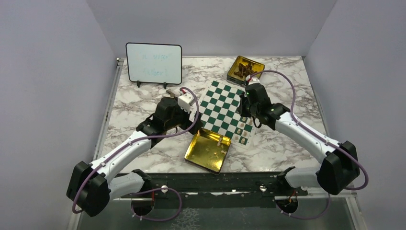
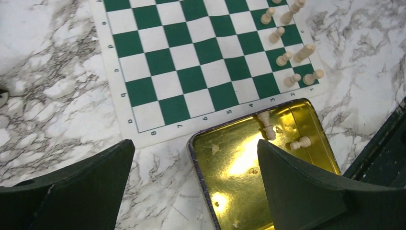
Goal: Set up the chess pieces on the board
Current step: Place the chess piece on the chessboard.
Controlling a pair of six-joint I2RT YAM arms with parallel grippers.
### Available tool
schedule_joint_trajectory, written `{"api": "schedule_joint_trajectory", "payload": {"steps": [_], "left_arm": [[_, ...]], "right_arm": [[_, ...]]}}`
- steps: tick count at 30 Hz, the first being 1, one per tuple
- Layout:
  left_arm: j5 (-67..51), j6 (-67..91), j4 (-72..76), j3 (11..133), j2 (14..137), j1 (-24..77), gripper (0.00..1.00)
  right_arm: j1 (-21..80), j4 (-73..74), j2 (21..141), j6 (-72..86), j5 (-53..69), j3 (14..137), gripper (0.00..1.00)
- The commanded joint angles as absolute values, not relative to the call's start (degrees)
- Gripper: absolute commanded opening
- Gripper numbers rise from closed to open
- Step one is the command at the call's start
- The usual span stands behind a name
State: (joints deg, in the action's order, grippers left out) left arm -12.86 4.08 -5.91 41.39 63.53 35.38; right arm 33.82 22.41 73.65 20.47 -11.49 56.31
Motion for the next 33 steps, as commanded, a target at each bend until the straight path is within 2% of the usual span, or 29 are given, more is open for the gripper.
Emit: {"api": "schedule_joint_trajectory", "payload": {"steps": [1,15,24,33], "left_arm": [[-15.55,5.54,-8.71,42.59,60.7,32.37,0.99],[-12.87,5.01,-3.73,31.87,45.6,32.41,0.99],[-12.84,5.48,-4.36,31.85,45.09,32.65,0.99],[-13.07,4.67,-4.83,31.72,44.48,34.02,0.99]], "right_arm": [[30.23,21.82,78.13,18.88,-11.77,59.84,0.08],[23.49,19.57,96.3,21.79,-15.88,68.39,0.09],[21.29,18.03,103.82,22.78,-17.72,70.1,0.08],[20.22,16.21,105.91,23.2,-18.22,69.7,0.07]]}}
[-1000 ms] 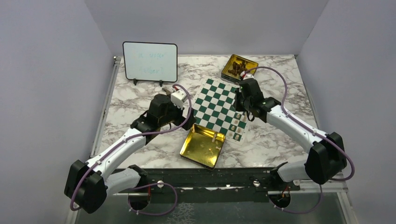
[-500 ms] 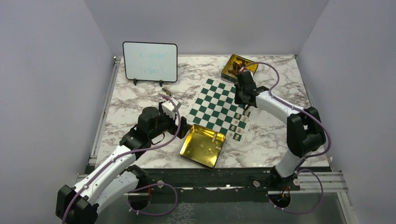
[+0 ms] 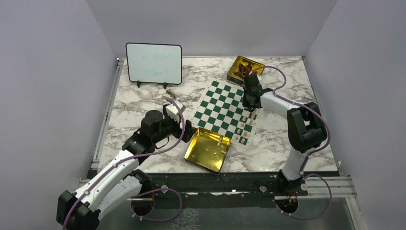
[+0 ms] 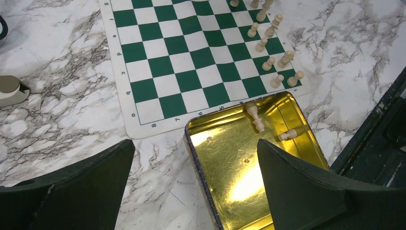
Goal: Set up the chess pieces on the board
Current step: Place the chess piece on the chessboard.
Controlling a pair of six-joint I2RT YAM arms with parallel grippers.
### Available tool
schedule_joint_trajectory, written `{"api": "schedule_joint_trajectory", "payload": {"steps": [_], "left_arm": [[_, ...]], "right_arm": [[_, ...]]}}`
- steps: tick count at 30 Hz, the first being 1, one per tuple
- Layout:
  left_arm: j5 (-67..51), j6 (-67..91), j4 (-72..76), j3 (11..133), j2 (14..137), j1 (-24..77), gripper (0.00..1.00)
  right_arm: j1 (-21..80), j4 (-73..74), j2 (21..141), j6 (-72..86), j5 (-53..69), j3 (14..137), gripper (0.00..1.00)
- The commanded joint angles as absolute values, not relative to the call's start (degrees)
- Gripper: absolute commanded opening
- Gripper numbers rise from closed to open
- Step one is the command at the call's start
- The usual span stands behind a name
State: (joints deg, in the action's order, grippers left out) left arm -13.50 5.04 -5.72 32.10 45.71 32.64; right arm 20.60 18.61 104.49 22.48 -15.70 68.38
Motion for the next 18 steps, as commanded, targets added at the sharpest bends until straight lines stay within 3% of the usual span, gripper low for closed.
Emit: {"api": "schedule_joint_trajectory", "payload": {"steps": [1,18], "left_arm": [[-13.06,4.58,-4.85,31.71,44.56,34.23,0.99],[-12.87,4.14,-5.11,31.66,43.84,34.37,0.99]], "right_arm": [[20.07,16.3,106.25,23.28,-18.21,70.04,0.07],[19.34,23.29,106.52,25.06,-18.57,73.27,0.08]]}}
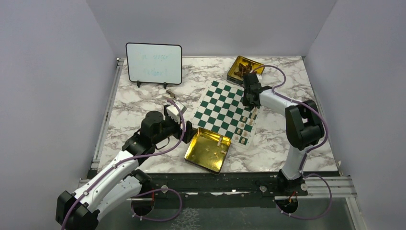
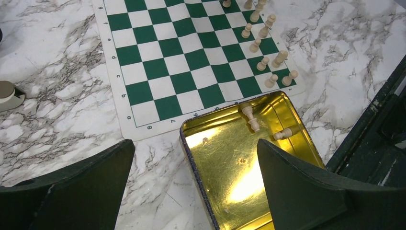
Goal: Set up the chess pieces on the board
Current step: Place the chess piece on the chessboard.
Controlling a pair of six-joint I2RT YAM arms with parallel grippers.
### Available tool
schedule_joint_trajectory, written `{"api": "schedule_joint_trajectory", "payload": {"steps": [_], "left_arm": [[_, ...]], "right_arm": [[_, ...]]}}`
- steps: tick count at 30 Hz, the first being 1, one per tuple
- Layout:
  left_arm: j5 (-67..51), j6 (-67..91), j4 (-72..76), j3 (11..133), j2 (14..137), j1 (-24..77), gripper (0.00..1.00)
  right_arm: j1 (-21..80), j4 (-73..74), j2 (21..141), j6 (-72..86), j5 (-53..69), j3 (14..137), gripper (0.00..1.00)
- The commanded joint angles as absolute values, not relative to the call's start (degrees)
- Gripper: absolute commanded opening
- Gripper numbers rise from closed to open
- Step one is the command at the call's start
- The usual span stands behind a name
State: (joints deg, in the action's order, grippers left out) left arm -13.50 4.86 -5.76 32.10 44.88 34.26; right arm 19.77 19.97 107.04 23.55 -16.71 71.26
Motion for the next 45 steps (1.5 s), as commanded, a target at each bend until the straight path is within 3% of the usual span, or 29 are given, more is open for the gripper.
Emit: {"api": "schedule_joint_trajectory", "payload": {"steps": [1,17,45], "left_arm": [[-12.91,4.14,-5.03,31.72,43.82,34.37,0.99],[-12.74,4.08,-5.16,31.73,43.56,34.37,0.99],[-11.66,3.64,-5.4,31.9,43.1,34.37,0.99]], "right_arm": [[19.37,23.75,106.44,25.31,-18.5,73.37,0.08],[18.9,24.13,107.55,25.72,-17.72,73.68,0.08],[18.82,26.14,106.96,26.91,-16.62,75.53,0.25]]}}
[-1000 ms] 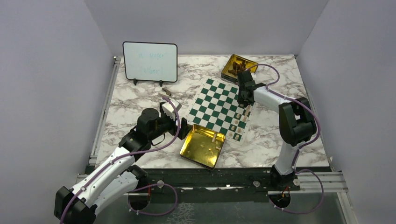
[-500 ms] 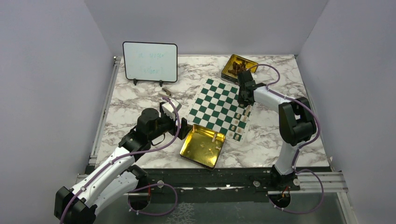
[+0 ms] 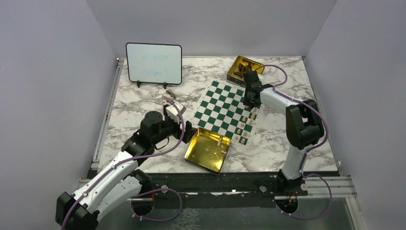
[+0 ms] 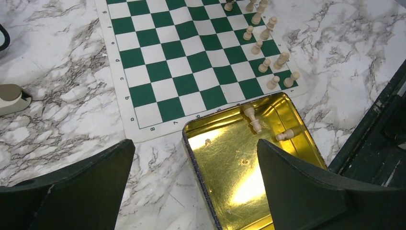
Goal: Set up the chess pieces on the board
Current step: Place the chess piece on the chessboard.
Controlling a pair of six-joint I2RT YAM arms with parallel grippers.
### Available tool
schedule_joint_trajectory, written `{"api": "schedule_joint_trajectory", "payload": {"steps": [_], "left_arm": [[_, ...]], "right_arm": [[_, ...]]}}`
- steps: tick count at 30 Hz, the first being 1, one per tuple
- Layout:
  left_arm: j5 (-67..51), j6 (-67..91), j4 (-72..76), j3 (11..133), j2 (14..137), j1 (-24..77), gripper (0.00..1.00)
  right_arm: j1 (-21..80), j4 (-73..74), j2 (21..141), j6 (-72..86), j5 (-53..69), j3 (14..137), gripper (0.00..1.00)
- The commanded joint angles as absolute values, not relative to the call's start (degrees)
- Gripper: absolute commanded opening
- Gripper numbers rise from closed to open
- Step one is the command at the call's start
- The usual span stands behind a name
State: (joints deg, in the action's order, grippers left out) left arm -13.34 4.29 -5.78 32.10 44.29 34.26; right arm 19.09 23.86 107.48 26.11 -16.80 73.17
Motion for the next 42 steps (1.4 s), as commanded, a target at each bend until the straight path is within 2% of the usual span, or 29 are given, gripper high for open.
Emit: {"api": "schedule_joint_trajectory", "payload": {"steps": [1,29,37,42], "left_arm": [[-11.63,3.65,-5.37,31.9,43.07,34.37,0.99],[-11.7,3.54,-5.21,31.88,43.11,34.37,0.99],[-11.77,3.51,-5.36,31.82,43.01,34.36,0.99],[-11.88,3.64,-5.25,31.84,43.1,34.37,0.99]], "right_arm": [[18.81,26.49,107.03,26.97,-16.58,75.7,0.25],[18.82,26.63,109.94,26.1,-14.53,76.8,0.25],[18.81,28.38,109.41,25.33,-15.1,77.67,0.15],[18.81,30.44,108.48,24.99,-15.64,78.16,0.14]]}}
